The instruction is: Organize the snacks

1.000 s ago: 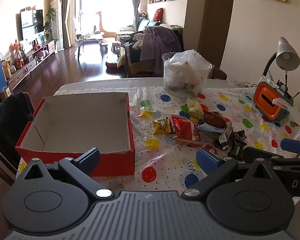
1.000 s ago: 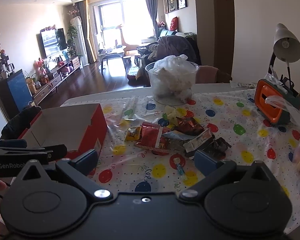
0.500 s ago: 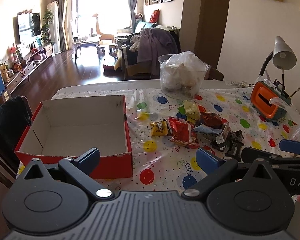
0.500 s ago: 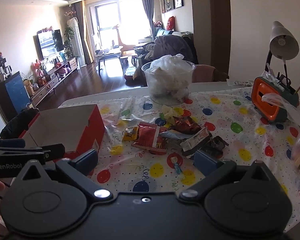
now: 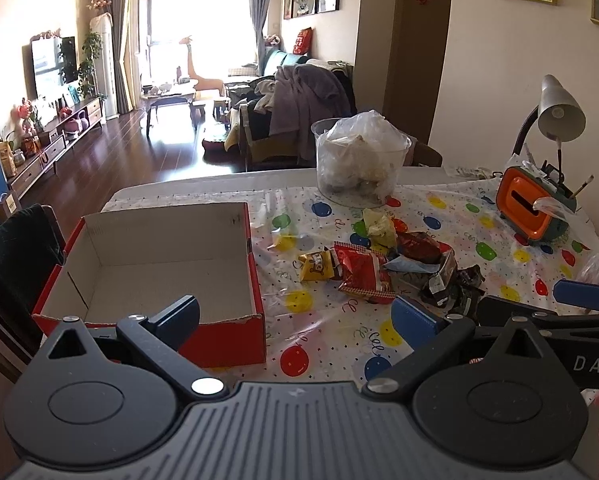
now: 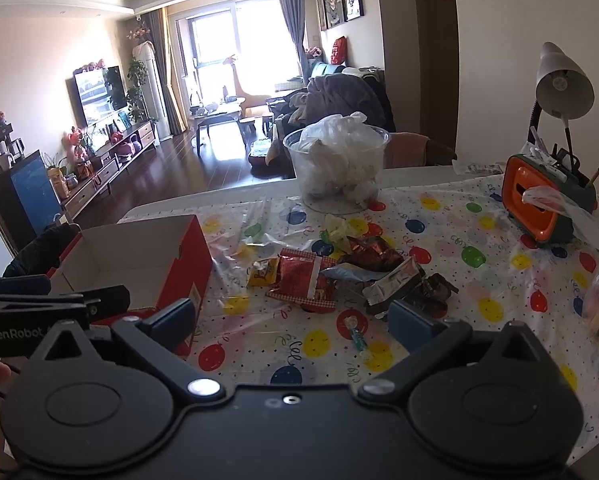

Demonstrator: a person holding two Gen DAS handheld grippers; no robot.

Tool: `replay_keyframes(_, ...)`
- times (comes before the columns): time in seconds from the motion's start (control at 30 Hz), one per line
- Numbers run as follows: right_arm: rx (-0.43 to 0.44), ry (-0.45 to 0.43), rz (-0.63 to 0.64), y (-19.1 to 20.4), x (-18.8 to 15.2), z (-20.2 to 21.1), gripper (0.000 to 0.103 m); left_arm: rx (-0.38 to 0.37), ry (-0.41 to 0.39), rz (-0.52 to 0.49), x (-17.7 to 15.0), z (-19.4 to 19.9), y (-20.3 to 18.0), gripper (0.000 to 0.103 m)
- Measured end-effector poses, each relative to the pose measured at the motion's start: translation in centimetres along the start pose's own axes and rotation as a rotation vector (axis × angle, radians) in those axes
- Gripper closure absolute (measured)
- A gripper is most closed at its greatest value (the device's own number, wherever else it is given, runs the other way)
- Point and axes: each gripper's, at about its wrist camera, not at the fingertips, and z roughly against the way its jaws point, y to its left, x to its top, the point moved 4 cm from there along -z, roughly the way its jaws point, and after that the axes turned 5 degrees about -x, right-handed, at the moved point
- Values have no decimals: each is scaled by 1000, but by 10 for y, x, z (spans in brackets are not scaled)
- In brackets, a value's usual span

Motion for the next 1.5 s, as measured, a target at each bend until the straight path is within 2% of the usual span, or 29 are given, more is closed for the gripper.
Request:
replay_keyframes(0.37,-15,-18,-1,2,-1,5,0,-14,-11,-7,1,3,3,0)
replay_keyframes(0.7,-56,-25,11,-8,2,-1,0,-35,-2,-20,6,-14,-7,0)
replay_keyframes(0.97,-32,-1,-36,-41,3,-24,4,-57,55,-42,10,-49,-27,0)
replay_keyframes(1.1,-41,28,-17,-59,0,-40,7,-78,90,-51,11,-67,-38,0)
replay_keyframes(1.2,-38,51,7,-73,-2,-55,15,-98,118,-67,11,-82,-48,0)
replay_keyframes(1.37,-62,93,45,-98,-8,-83,15,-117,159,-117,9,-113,-72,1)
replay_keyframes(1.5,-80,140,53,-117,-12,-112,17,-113,216,-106,4,-143,-84,1)
